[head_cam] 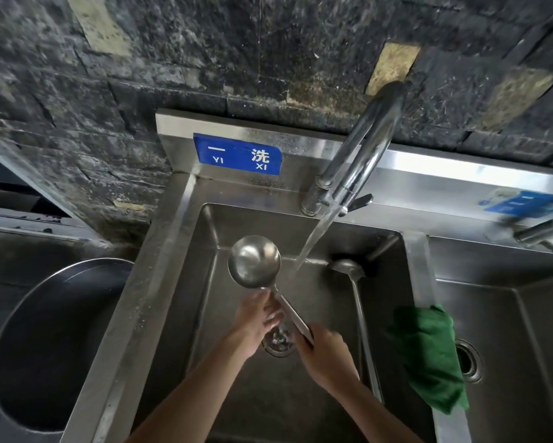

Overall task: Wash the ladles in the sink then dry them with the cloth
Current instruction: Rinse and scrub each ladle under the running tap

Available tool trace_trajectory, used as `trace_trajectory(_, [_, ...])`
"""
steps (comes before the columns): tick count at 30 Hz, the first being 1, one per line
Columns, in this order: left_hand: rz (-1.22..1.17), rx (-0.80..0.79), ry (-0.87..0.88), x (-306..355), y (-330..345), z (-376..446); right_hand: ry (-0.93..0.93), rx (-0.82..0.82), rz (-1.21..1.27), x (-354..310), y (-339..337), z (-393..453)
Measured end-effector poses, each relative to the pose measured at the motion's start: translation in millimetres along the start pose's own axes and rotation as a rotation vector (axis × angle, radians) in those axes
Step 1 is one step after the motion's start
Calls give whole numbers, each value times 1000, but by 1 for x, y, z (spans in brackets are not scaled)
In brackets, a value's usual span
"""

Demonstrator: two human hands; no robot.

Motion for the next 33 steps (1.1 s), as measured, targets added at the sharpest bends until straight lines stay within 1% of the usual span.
trace_trajectory(3, [-2, 3, -53, -22, 6, -3, 4, 1, -50, 16, 1, -15])
trace_trajectory(6, [5, 0, -96, -49, 16, -10, 39, -13, -55, 14, 5, -14])
trace_trajectory(8, [111, -1, -113, -63, 17, -13, 91, -56, 29, 11, 9, -9])
trace_trajectory(10, [331, -34, -66, -69, 14, -18, 129, -60, 84, 10, 10, -6])
trace_trajectory(11, [518, -66, 17, -68, 12, -22, 127, -53, 73, 12, 12, -7])
trace_trajectory(12, [770, -94, 154, -62, 9, -26, 135, -54, 45, 16, 13, -10])
trace_trajectory(14, [1283, -97, 556, -48, 8, -36, 164, -59, 9, 25, 17, -15])
trace_trajectory(15, [1455, -85, 748, -44, 10, -41, 164, -67, 10, 28, 19, -17])
trace_trajectory(16, [1567, -88, 876, -43, 11, -42, 155, -80, 17, 30, 21, -19])
trace_trajectory(17, [1661, -109, 946, -43, 12, -40, 140, -91, 23, 30, 22, -20])
trace_trajectory(18, [1785, -136, 950, -46, 13, -34, 123, -94, 23, 29, 21, -22])
trace_trajectory(20, [2083, -160, 885, -48, 8, -18, 92, -100, 20, 27, 19, -23])
trace_trajectory(21, [2177, -158, 840, -45, 2, -9, 80, -116, 12, 28, 19, -24])
trace_trajectory(23, [2267, -125, 767, -31, -13, 5, 61, -171, -20, 30, 21, -24])
trace_trajectory(25, [2323, -104, 744, -23, -17, 11, 45, -209, -60, 29, 22, -22])
trace_trajectory(27, [2304, -157, 753, -30, -3, 5, 18, -210, -68, 21, 24, -18])
trace_trajectory(28, [2251, -217, 737, -40, 6, 2, 4, -208, -56, 14, 25, -15])
trace_trajectory(29, [2168, -262, 680, -47, 12, 0, -3, -211, -43, 10, 27, -13])
trace_trajectory(30, [2089, -280, 616, -47, 13, 0, -1, -220, -39, 8, 29, -12])
trace_trajectory(31, [2068, -275, 605, -40, 10, 1, 6, -235, -48, 10, 30, -12])
trace_trajectory(33, [2191, -263, 691, -21, -2, 5, 13, -268, -80, 21, 26, -16])
Point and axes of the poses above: each hand's wrist, its own z-axis towards the middle knuckle, its own y-axis out of the palm, x = y × z, the point moved 7 cm from there along z, towards the middle knuckle, and after that the axes turned 3 degrees about y, right-handed, at the moved point
